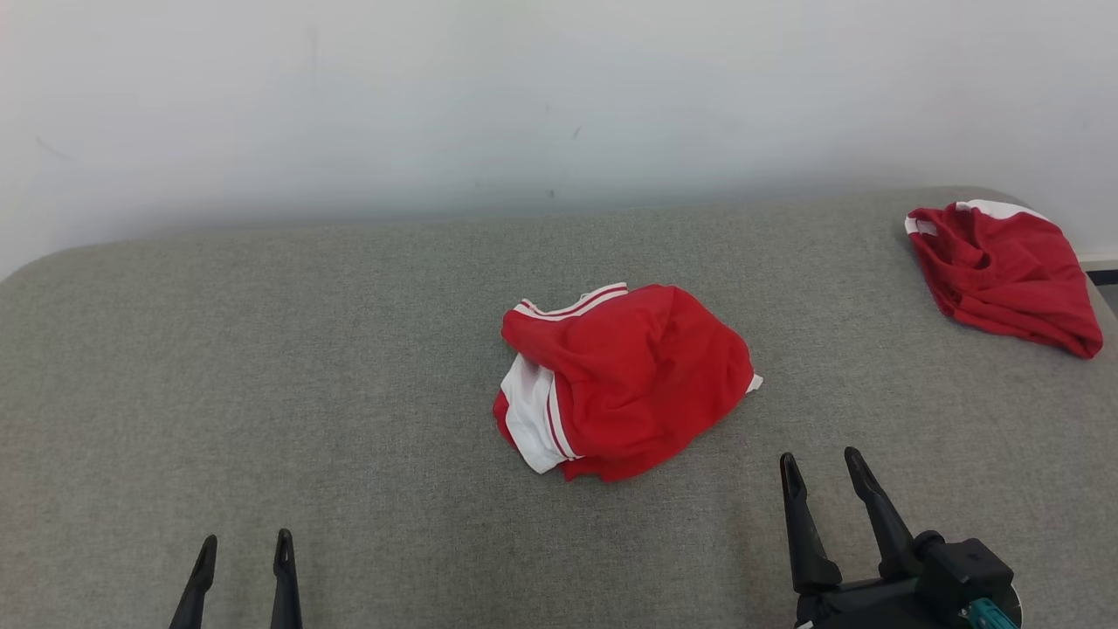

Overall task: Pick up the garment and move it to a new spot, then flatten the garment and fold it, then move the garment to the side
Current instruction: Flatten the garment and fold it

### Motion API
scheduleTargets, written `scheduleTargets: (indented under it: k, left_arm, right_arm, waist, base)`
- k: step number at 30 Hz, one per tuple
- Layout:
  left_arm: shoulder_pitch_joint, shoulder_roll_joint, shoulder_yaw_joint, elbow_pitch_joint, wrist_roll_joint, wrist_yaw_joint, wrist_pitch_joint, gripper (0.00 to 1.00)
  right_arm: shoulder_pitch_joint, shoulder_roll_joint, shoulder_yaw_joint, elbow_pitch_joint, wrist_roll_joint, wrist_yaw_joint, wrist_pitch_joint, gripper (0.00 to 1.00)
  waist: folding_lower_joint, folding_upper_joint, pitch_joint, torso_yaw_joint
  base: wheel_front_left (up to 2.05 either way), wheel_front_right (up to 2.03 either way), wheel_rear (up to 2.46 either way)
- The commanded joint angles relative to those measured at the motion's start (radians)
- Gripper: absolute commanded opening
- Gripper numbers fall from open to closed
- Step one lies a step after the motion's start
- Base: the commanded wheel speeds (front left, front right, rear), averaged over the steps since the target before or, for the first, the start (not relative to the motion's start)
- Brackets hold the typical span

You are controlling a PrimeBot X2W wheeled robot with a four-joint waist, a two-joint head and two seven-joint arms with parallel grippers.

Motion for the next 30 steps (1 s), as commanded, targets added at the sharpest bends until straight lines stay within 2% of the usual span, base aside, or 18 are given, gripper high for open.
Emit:
scheduleTargets:
  k: [1, 30]
  left_arm:
    - [-0.003, -0.003, 0.000, 0.002, 0.003, -0.001, -0.003, 1.00]
    - [-0.018, 0.003, -0.005, 0.019, -0.015, -0.001, -0.003, 1.00]
  right_arm:
    - [0.008, 0.001, -0.001, 0.000, -0.002, -0.003, 0.000, 1.00]
    - [0.006, 0.001, 0.001, -0.001, 0.003, -0.003, 0.000, 1.00]
  waist:
    - [0.0000, -0.0001, 0.000, 0.000]
    - [0.0000, -0.0001, 0.003, -0.003]
  base:
    - [0.00, 0.00, 0.00]
    - [0.00, 0.00, 0.00]
